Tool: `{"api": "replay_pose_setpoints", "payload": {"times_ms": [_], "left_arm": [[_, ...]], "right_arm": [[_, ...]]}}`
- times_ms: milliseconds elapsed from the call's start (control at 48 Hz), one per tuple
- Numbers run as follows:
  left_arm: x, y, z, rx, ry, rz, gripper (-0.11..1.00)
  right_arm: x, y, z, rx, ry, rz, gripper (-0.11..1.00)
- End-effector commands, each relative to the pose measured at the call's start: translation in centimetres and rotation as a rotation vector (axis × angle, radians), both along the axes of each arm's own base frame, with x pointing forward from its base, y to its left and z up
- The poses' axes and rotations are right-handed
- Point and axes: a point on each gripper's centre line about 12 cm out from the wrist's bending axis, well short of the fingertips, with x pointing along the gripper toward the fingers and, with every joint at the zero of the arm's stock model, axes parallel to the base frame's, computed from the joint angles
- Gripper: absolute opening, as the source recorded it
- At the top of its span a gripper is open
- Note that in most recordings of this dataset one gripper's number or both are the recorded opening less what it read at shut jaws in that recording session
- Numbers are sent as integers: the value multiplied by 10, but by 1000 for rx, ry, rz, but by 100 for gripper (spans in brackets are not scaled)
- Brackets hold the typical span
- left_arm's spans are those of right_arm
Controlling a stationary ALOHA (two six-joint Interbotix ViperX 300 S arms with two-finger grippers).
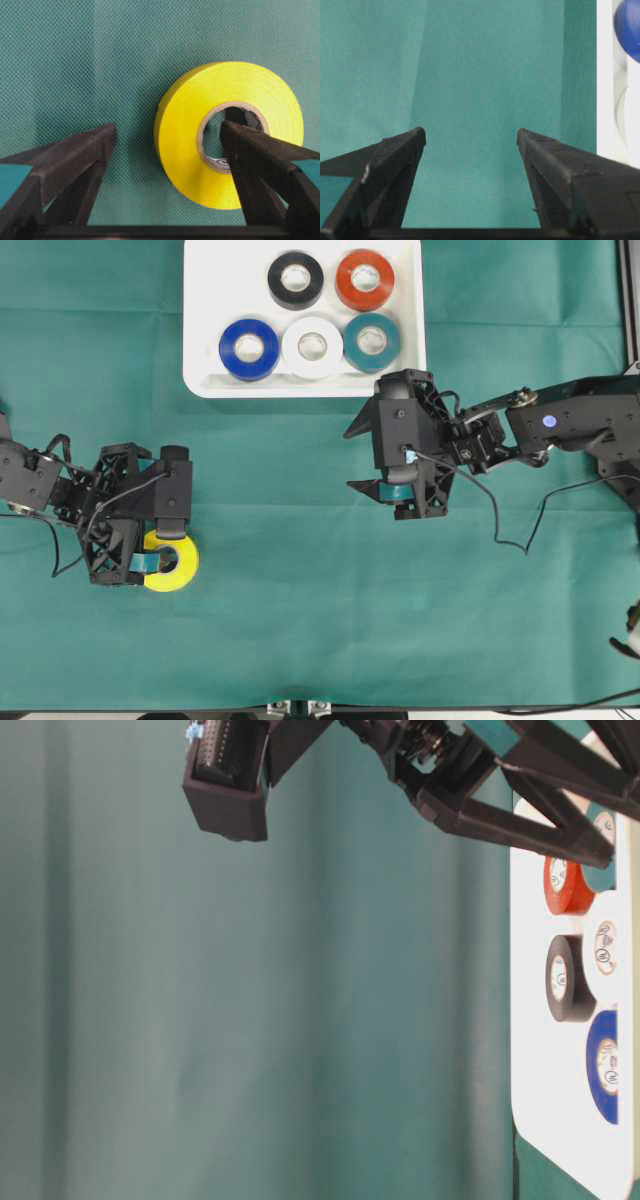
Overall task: Put the tape alternately from left to right into the white case.
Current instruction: 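Lower the left gripper into the yellow roll's core and close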
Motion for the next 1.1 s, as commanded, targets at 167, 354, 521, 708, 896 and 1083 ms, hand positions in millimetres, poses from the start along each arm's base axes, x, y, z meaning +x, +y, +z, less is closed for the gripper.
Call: {"api": "replay_pose_setpoints", "payload": {"times_ms": [167, 354, 521, 708, 896, 1083], "left_arm": [[1, -1, -2, 0, 0, -3, 66], [-1, -1, -4, 3, 7, -4, 44], [-5, 1, -7, 7, 17, -4, 8], [-4, 0, -4, 3, 7, -4, -3], [-3, 0, 0, 0, -6, -6, -3], [1, -1, 13, -13, -44, -8, -3]], "right_arm": [[5, 2, 9, 2, -30, 6, 81], [5, 2, 9, 2, -30, 6, 81], [5, 2, 10, 2, -32, 6, 81], [6, 2, 10, 0, -33, 8, 81], [6, 2, 10, -1, -33, 9, 81], [5, 2, 10, -2, -31, 9, 81]]}}
